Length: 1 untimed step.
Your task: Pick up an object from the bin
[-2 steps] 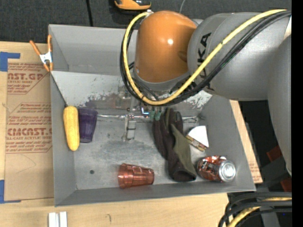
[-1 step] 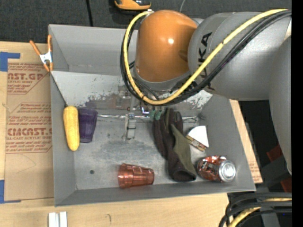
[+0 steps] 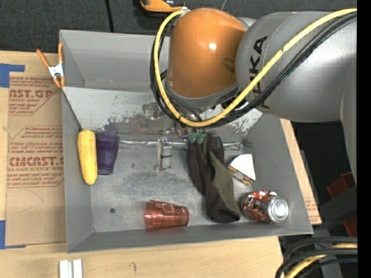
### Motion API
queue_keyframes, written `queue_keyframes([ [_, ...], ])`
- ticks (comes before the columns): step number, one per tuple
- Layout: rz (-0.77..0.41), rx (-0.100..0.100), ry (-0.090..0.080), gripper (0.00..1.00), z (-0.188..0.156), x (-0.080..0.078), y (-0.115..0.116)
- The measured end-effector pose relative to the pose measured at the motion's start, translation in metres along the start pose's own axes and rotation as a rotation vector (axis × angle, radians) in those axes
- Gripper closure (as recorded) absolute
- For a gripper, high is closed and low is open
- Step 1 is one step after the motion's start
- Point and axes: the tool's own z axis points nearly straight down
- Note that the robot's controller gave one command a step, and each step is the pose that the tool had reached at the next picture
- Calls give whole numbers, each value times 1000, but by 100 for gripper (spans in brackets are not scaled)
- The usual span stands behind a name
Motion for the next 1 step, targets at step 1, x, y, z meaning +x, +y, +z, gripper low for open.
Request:
queue_keyframes([
  [1,-130,-1,-10,0,41,11,-18],
])
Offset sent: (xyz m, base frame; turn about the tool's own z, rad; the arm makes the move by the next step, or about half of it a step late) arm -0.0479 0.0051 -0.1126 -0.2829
